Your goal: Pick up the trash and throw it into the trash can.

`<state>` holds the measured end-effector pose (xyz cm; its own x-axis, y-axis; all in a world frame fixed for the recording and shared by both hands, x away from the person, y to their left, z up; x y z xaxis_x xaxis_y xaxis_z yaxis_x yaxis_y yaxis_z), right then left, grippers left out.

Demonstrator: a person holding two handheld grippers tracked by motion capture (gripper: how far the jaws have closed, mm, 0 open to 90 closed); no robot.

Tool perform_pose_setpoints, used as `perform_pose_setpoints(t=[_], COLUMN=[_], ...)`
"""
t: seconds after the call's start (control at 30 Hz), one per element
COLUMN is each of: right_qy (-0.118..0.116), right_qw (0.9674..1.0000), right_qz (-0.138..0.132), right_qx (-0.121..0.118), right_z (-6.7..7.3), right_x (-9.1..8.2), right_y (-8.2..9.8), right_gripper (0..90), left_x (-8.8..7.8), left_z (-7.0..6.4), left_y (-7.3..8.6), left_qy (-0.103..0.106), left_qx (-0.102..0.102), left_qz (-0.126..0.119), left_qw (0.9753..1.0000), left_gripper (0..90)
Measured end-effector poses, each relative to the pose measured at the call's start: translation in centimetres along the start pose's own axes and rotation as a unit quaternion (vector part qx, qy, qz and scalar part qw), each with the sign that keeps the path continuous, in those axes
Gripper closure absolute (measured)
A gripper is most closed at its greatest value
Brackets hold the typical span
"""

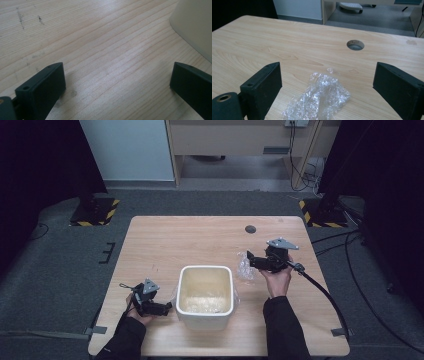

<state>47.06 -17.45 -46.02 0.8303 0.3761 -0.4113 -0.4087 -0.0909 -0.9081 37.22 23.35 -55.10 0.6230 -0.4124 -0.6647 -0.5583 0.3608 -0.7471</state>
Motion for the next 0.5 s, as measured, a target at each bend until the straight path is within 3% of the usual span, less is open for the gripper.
perform_pose_setpoints(t=[0.5], right_qy=[0.012], right_qw=[0.9984], right_qz=[0.054], right_qx=[-0.011], right_z=[0.7], right_x=[3.3], right_y=[3.3], right_gripper=[9.5], left_x=[0.0], left_z=[0.0], left_y=[0.0], left_qy=[0.0], left_qx=[0.0], left_qz=[0.0], left_qw=[1.0], left_gripper=[0.0])
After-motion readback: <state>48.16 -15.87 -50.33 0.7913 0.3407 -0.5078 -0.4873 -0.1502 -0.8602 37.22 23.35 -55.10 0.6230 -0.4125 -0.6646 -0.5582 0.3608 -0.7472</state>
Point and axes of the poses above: each handheld gripper's, and its own axes: x roughly forward along the jaws, y roughly out of its underside, z roughly to its left, the point moved 2 cm from there along x, roughly forward along the jaws, and after that the axes turned 4 degrees about -z, right-handed, at the moved point
